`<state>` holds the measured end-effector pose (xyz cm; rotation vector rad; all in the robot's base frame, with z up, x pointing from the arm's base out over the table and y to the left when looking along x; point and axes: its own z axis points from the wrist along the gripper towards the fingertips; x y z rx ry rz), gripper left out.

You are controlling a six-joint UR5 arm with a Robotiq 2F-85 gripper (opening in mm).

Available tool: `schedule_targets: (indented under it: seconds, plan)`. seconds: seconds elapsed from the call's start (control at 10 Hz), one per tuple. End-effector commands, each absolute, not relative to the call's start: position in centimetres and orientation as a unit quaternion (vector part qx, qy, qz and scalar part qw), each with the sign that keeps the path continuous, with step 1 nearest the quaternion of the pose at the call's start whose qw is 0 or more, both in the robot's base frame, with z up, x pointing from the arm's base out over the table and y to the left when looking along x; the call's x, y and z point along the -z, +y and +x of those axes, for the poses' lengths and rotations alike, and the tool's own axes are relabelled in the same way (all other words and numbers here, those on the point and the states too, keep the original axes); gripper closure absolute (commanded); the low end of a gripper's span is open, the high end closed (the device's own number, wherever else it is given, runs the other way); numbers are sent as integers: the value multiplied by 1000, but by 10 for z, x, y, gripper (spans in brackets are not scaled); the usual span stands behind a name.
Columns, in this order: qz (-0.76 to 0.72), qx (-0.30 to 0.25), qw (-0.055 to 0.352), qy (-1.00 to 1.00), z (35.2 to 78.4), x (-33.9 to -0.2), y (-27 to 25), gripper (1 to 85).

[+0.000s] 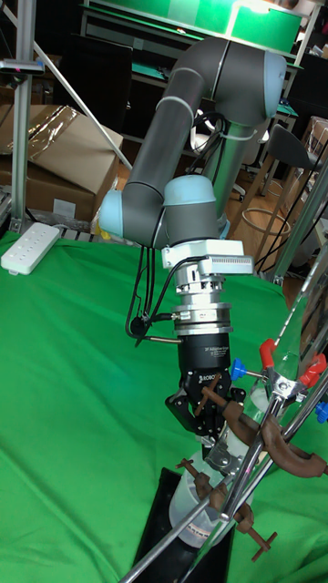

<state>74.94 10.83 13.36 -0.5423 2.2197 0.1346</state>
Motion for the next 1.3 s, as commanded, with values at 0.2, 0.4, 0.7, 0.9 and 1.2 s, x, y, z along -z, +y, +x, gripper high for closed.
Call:
schedule_targets:
  seconds: [0.2, 0.4, 0.7, 0.9, 1.2]
  plan:
    - [-210, -66, 421, 880, 754, -140, 111, 843]
    - [-204, -80, 422, 880, 752, -136, 115, 843]
    - [-189, -98, 422, 881, 752, -136, 117, 843]
    - [-187, -94, 423, 881, 755, -135, 116, 843]
    - [-196, -84, 425, 879, 761, -134, 111, 843]
